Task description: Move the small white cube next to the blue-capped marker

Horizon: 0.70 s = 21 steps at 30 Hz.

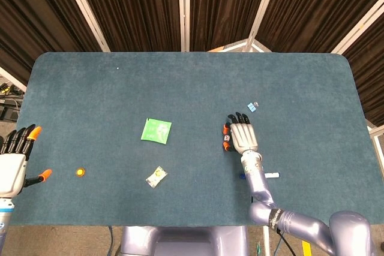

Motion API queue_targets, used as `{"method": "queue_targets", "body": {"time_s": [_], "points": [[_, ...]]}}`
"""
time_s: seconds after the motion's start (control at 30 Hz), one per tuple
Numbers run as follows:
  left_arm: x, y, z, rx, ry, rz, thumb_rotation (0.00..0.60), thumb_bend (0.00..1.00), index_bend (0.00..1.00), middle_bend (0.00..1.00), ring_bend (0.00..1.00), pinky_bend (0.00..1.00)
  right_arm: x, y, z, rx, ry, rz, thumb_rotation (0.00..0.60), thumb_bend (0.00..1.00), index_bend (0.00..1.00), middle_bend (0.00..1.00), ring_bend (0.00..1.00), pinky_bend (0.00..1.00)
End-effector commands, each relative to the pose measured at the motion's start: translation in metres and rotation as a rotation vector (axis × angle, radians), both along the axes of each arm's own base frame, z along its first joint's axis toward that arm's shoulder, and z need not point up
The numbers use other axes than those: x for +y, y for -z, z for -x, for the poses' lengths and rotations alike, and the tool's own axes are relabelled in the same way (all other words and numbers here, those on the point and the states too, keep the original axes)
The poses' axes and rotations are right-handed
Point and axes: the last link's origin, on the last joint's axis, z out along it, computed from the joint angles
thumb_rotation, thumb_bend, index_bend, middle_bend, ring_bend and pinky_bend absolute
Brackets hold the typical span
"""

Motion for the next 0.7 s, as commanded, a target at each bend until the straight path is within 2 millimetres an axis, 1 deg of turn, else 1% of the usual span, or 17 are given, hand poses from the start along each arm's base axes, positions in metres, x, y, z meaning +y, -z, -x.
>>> {"method": "queue_targets", "body": {"time_s": [0.03, 0.13, 0.27, 0.33, 0.5, 0.6, 0.7], "points": [[0.000, 0.000, 0.000, 0.000, 0.001, 0.000, 0.600, 0.00, 0.00, 0.00, 0.00, 0.00, 0.000, 0.002, 0.001, 0.002, 0.004, -0.005, 0.600, 0.24, 0.50, 0.16, 0.00, 0.00], [0.000, -0.001, 0.000, -0.002, 0.003, -0.002, 0.600, 0.00, 0.00, 0.00, 0.00, 0.00, 0.001, 0.006, 0.003, 0.006, 0.011, -0.014, 0.600, 0.27, 0.50, 0.17, 0.00, 0.00], [-0.001, -0.001, -0.001, -0.004, 0.008, -0.003, 0.600, 0.00, 0.00, 0.00, 0.00, 0.00, 0.001, 0.008, 0.004, 0.002, 0.013, -0.018, 0.600, 0.42, 0.54, 0.18, 0.00, 0.00], [-0.001, -0.001, -0.002, -0.007, 0.013, -0.002, 0.600, 0.00, 0.00, 0.00, 0.00, 0.00, 0.003, 0.007, -0.004, -0.013, -0.013, -0.008, 0.600, 0.46, 0.55, 0.19, 0.00, 0.00], [0.000, -0.001, -0.003, -0.007, 0.018, -0.001, 0.600, 0.00, 0.00, 0.00, 0.00, 0.00, 0.008, -0.004, -0.017, -0.029, -0.070, 0.016, 0.600, 0.47, 0.56, 0.19, 0.00, 0.00], [-0.001, -0.001, -0.004, -0.007, 0.020, -0.002, 0.600, 0.00, 0.00, 0.00, 0.00, 0.00, 0.014, -0.017, -0.027, -0.049, -0.112, 0.036, 0.600, 0.47, 0.56, 0.19, 0.00, 0.00], [-0.001, -0.002, -0.004, -0.006, 0.020, -0.005, 0.600, 0.00, 0.00, 0.00, 0.00, 0.00, 0.022, -0.037, -0.036, -0.059, -0.154, 0.061, 0.600, 0.46, 0.55, 0.19, 0.00, 0.00]]}}
